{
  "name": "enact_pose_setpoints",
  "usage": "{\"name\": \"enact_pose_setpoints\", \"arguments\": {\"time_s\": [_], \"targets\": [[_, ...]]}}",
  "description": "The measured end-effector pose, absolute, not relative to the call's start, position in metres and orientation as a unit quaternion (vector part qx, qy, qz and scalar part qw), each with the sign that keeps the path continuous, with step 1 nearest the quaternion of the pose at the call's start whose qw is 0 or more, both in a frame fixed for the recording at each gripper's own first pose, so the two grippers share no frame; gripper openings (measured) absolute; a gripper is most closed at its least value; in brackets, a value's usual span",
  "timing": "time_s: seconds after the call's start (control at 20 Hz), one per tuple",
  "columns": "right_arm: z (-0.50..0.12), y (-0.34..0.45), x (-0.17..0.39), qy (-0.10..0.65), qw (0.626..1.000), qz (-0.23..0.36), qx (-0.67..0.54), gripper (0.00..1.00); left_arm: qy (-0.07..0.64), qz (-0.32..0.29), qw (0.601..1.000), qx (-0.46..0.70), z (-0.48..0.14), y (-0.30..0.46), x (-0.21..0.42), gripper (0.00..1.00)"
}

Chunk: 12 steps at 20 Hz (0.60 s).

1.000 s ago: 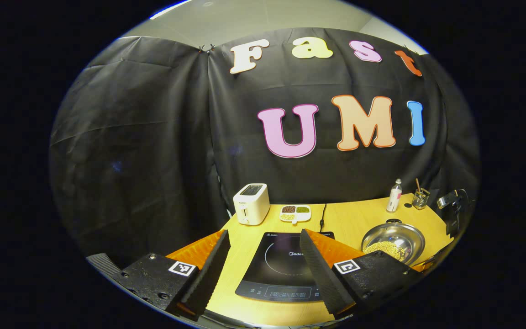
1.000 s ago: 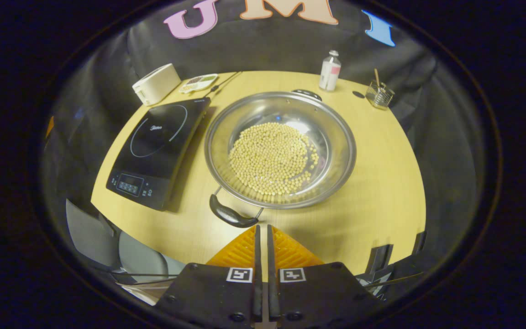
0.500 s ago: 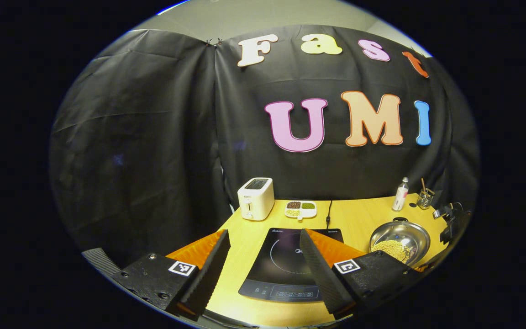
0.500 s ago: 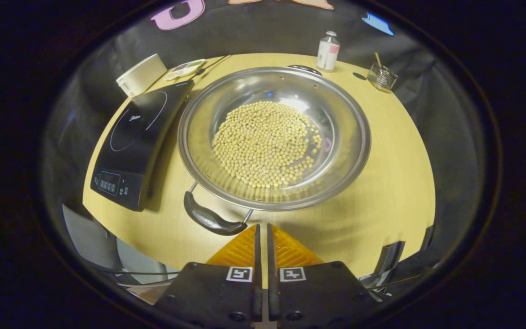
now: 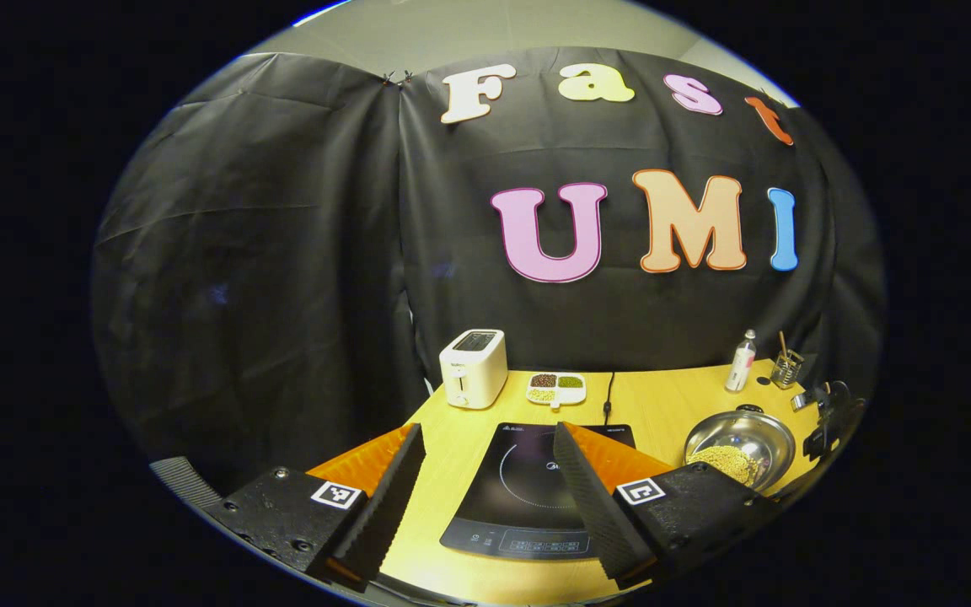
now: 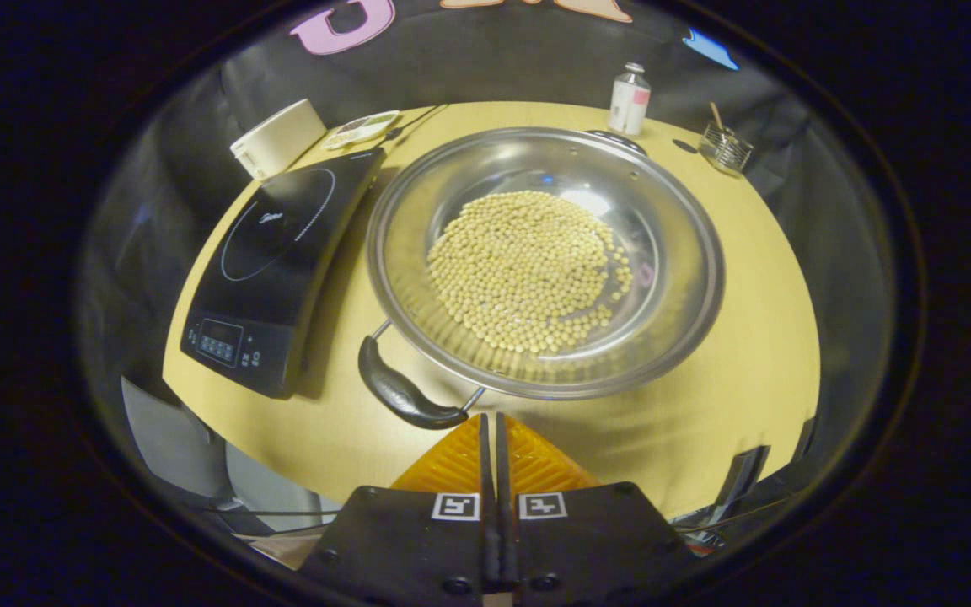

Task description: First push the handle of the pot to place it horizontally, then grasp the pot with both hands and set it on the induction cooktop.

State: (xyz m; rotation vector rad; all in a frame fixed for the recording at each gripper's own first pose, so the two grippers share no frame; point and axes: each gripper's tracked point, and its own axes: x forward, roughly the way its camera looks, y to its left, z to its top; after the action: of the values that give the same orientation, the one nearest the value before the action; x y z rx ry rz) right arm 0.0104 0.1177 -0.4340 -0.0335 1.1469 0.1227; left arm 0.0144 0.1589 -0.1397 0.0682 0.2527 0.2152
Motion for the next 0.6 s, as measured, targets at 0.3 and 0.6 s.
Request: {"name": "enact_pose_setpoints", "arguments": {"time_s": [0.3, 0.6], "targets": [[-0.435, 0.151, 0.017, 0.541, 0.837, 0.071, 0.027, 0.0, 0.136, 0.106, 0.984, 0.035, -0.147, 0.157, 0.009, 0.97], [-0.438, 0.184, 0.034, 0.521, 0.849, 0.05, 0.073, 0.03, 0.142, 0.106, 0.983, 0.04, -0.15, 0.157, -0.003, 0.97]]}}
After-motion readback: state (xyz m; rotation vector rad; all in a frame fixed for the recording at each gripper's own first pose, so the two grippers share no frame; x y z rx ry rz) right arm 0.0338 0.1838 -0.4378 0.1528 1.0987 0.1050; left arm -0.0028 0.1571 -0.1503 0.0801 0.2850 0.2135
